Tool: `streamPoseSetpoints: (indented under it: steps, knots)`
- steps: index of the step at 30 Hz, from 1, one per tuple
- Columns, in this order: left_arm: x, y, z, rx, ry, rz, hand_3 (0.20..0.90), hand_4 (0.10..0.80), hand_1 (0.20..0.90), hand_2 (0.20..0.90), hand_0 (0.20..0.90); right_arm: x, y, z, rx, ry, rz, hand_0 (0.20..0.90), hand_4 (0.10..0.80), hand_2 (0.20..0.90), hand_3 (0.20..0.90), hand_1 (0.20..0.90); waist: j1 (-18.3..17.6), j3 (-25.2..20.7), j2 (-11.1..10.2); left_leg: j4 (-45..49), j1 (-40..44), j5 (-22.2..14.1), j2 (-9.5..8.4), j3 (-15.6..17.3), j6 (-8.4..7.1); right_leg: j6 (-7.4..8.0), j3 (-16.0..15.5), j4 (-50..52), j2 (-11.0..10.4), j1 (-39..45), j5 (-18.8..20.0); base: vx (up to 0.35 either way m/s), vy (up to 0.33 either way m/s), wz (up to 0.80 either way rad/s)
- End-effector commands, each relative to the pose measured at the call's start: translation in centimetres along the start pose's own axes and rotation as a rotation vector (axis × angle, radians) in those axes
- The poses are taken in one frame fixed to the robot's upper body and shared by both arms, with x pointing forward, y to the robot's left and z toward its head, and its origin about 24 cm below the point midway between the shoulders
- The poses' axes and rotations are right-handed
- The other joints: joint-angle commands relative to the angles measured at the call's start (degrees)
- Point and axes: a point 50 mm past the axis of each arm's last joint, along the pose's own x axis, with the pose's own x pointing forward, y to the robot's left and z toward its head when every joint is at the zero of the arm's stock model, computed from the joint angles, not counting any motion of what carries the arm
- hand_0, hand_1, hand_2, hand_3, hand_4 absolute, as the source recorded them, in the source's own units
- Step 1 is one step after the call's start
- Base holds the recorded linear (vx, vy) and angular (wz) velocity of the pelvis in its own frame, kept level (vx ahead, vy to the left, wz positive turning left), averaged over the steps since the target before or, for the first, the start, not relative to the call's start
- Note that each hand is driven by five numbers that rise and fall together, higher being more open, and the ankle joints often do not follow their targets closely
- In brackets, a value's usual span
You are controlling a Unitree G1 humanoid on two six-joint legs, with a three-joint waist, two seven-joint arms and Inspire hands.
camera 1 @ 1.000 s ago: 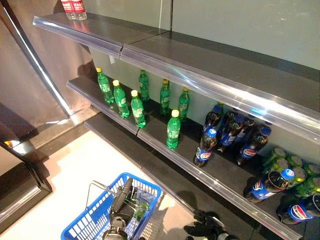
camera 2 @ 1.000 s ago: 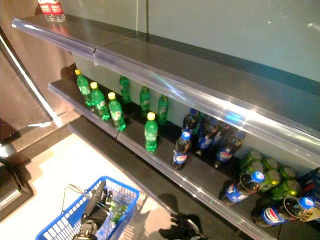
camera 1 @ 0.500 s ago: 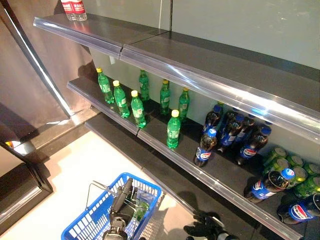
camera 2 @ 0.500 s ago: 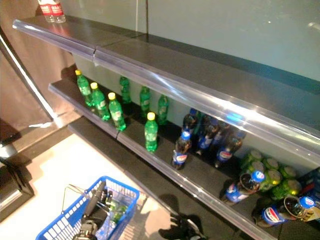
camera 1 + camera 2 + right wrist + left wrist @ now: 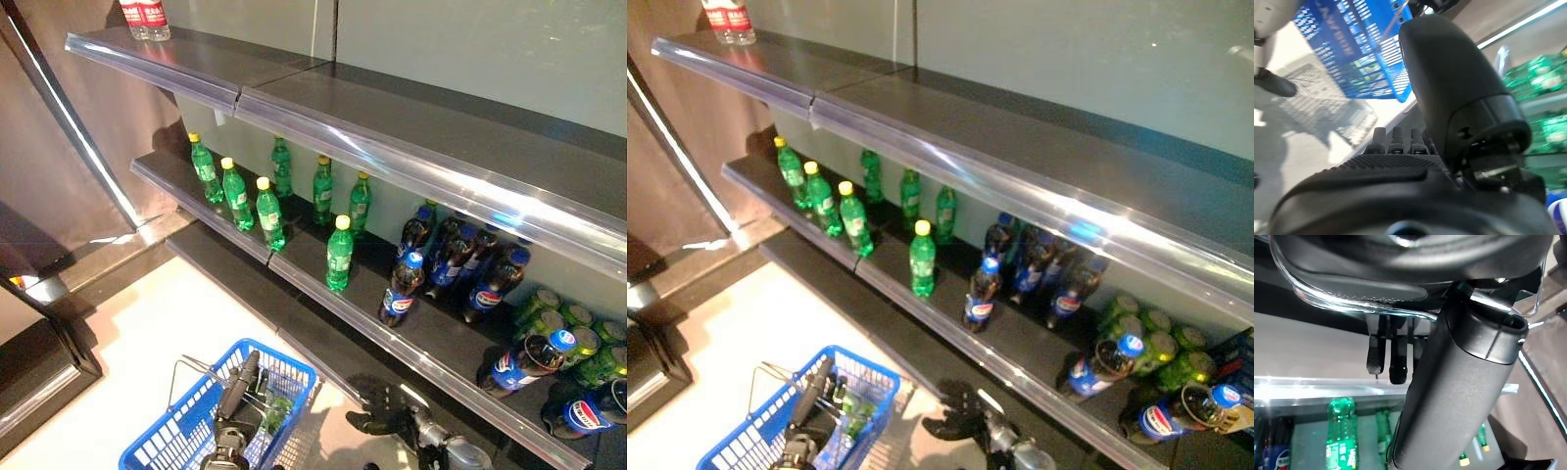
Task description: Pick up the drink and place into the basket.
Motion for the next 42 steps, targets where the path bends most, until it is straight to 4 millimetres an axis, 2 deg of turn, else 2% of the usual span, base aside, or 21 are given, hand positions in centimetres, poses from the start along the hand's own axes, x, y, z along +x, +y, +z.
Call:
streamPoseSetpoints:
  steps: [1, 3, 7, 12, 16, 17, 21, 26, 29, 33, 38, 42]
  knots:
    - [3.1, -9.8, 2.0, 0.09, -0.088, -0.502, 0.2, 0.1, 0.3, 0.3, 0.3, -0.1, 0.4, 6.2, -0.105, -0.3, 0.089, 0.9, 0.8, 0.9, 0.9, 0.9, -0.4, -1.6, -0.5, 0.2, 0.3, -1.8, -2.87, 2.2, 3.69, -0.82, -3.2, 0.2, -0.8, 1.1, 0.4, 0.0, 0.0, 0.0]
    - [3.0, -9.9, 2.0, 0.091, -0.089, -0.502, 0.2, 0.1, 0.3, 0.3, 0.3, -0.3, 0.6, 6.8, -0.121, -0.328, 0.104, 0.9, 0.8, 0.9, 0.9, 0.9, -0.4, -1.7, -0.5, 0.2, 0.3, -1.8, -2.84, 2.2, 3.72, -0.81, -3.2, 0.2, -0.8, 1.1, 0.4, 0.0, 0.0, 0.0]
    - [2.6, -9.7, 2.1, 0.094, -0.09, -0.497, 0.2, 0.1, 0.3, 0.3, 0.3, -1.5, 2.1, 10.8, -0.185, -0.497, 0.25, 0.9, 0.8, 0.9, 0.9, 0.9, -0.4, -2.0, -0.7, 0.2, 0.4, -1.9, -2.65, 2.5, 3.76, -0.73, -3.0, 0.2, -0.7, 1.1, 0.2, 0.0, 0.0, 0.0]
    - [2.5, -9.7, 2.2, 0.097, -0.09, -0.493, 0.2, 0.1, 0.3, 0.3, 0.3, -2.4, 2.8, 13.3, -0.186, -0.608, 0.346, 0.9, 0.8, 0.9, 0.9, 0.9, -0.3, -2.3, -0.7, 0.2, 0.4, -1.9, -2.37, 2.8, 3.68, -0.7, -2.9, 0.2, -0.7, 1.1, 0.1, 0.0, 0.0, 0.0]
    - [2.3, -9.6, 2.2, 0.101, -0.09, -0.491, 0.2, 0.1, 0.3, 0.3, 0.3, -3.7, 3.2, 15.8, -0.207, -0.737, 0.412, 0.9, 0.8, 0.9, 0.9, 0.9, -0.3, -2.6, -0.7, 0.2, 0.4, -2.0, -2.18, 3.2, 3.63, -0.65, -2.8, 0.2, -0.7, 1.0, -0.1, 0.0, 0.0, 0.0]
    - [2.4, -9.6, 2.3, 0.1, -0.092, -0.488, 0.2, 0.1, 0.3, 0.3, 0.3, -4.4, 3.4, 17.2, -0.213, -0.811, 0.435, 0.9, 0.8, 0.9, 0.9, 0.9, -0.3, -2.8, -0.7, 0.2, 0.4, -2.1, -2.11, 3.3, 3.62, -0.59, -2.6, 0.2, -0.6, 0.9, -0.1, 0.0, 0.0, 0.0]
    - [2.3, -9.7, 2.3, 0.099, -0.09, -0.482, 0.2, 0.1, 0.3, 0.3, 0.3, -5.7, 3.5, 19.4, -0.182, -0.973, 0.442, 0.9, 0.8, 0.9, 0.9, 0.9, -0.3, -3.4, -0.6, 0.2, 0.5, -2.3, -1.9, 3.6, 3.65, -0.53, -2.4, 0.2, -0.6, 0.9, -0.2, 0.0, 0.0, 0.0]
    - [2.1, -9.5, 2.4, 0.098, -0.092, -0.473, 0.2, 0.1, 0.3, 0.3, 0.3, -6.9, 3.5, 20.5, -0.067, -1.118, 0.464, 0.9, 0.8, 0.9, 0.9, 0.9, -0.3, -3.8, -0.5, 0.2, 0.6, -2.5, -1.67, 4.2, 3.66, -0.48, -2.1, 0.2, -0.6, 0.9, -0.3, 0.0, 0.0, 0.0]
    - [2.0, -9.5, 2.3, 0.096, -0.096, -0.471, 0.2, 0.1, 0.3, 0.3, 0.3, -7.8, 3.0, 21.4, 0.033, -1.255, 0.386, 0.9, 0.8, 0.9, 0.9, 0.9, -0.5, -3.9, -0.3, 0.2, 0.7, -2.5, -1.55, 4.5, 3.69, -0.54, -1.7, 0.2, -0.5, 0.9, -0.3, 0.0, 0.0, 0.0]
    - [2.1, -9.6, 2.3, 0.092, -0.102, -0.465, 0.2, 0.1, 0.3, 0.3, 0.3, -8.3, 2.5, 22.0, 0.045, -1.333, 0.26, 0.9, 0.8, 0.9, 0.9, 0.9, -0.8, -4.0, 0.0, 0.2, 0.7, -2.5, -1.44, 4.9, 3.67, -0.56, -1.4, 0.2, -0.5, 0.8, -0.3, 0.0, 0.0, 0.0]
    - [1.9, -9.3, 2.4, 0.085, -0.11, -0.453, 0.2, 0.1, 0.3, 0.3, 0.3, -8.2, 1.1, 21.3, 0.081, -1.306, 0.059, 0.9, 0.8, 0.9, 0.9, 0.9, -1.2, -4.0, 0.2, 0.2, 0.8, -2.4, -1.3, 5.3, 3.63, -0.52, -1.1, 0.2, -0.6, 0.6, -0.1, 0.006, 0.001, -0.01]
    - [1.7, -9.0, 2.6, 0.082, -0.116, -0.448, 0.2, 0.1, 0.3, 0.3, 0.3, -8.2, 0.5, 20.5, 0.057, -1.27, -0.024, 0.9, 0.8, 0.9, 0.9, 0.9, -1.4, -3.7, 0.2, 0.2, 0.6, -2.4, -1.29, 5.4, 3.7, -0.55, -1.0, 0.2, -0.6, 0.4, -0.1, 0.018, 0.006, -0.11]
